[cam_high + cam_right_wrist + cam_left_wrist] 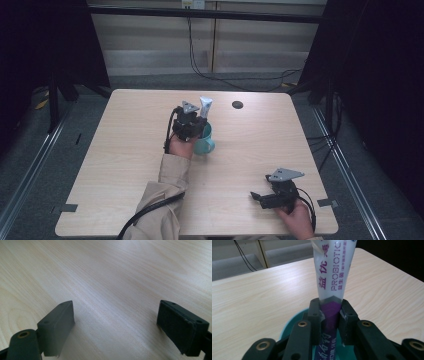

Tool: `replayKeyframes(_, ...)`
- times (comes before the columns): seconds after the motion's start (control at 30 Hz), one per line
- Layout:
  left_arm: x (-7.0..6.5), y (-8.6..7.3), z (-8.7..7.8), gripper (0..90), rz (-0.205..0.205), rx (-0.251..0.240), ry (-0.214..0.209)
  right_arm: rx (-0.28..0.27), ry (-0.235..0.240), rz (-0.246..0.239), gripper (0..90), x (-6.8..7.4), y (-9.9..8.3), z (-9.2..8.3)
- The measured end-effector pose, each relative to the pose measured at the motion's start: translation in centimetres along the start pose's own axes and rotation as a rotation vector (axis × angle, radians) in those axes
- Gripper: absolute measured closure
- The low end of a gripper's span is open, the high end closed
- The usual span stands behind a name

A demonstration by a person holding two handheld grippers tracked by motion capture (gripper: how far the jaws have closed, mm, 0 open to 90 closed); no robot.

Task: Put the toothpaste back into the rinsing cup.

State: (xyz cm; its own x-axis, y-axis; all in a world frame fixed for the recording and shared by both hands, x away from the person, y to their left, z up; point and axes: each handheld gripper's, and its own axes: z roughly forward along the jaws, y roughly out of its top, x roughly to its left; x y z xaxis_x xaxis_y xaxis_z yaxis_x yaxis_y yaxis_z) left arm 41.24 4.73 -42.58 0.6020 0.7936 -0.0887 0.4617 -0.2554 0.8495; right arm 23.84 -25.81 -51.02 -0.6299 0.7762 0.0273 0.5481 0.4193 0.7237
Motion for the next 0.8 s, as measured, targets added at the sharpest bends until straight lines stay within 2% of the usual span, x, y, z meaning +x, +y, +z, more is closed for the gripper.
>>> replayKeyframes(0.33, 0.04, -0.16, -0.08, 73.4, -0.002, 0.006, -0.019, 0.000, 0.000, 0.000, 13.5, 0.00, 0.00, 0.00)
replayKeyframes(0.8, 0.31, -0.56, -0.10, 70.8, 0.012, 0.036, -0.007, 0.000, 0.000, 0.000, 13.5, 0.00, 0.00, 0.00)
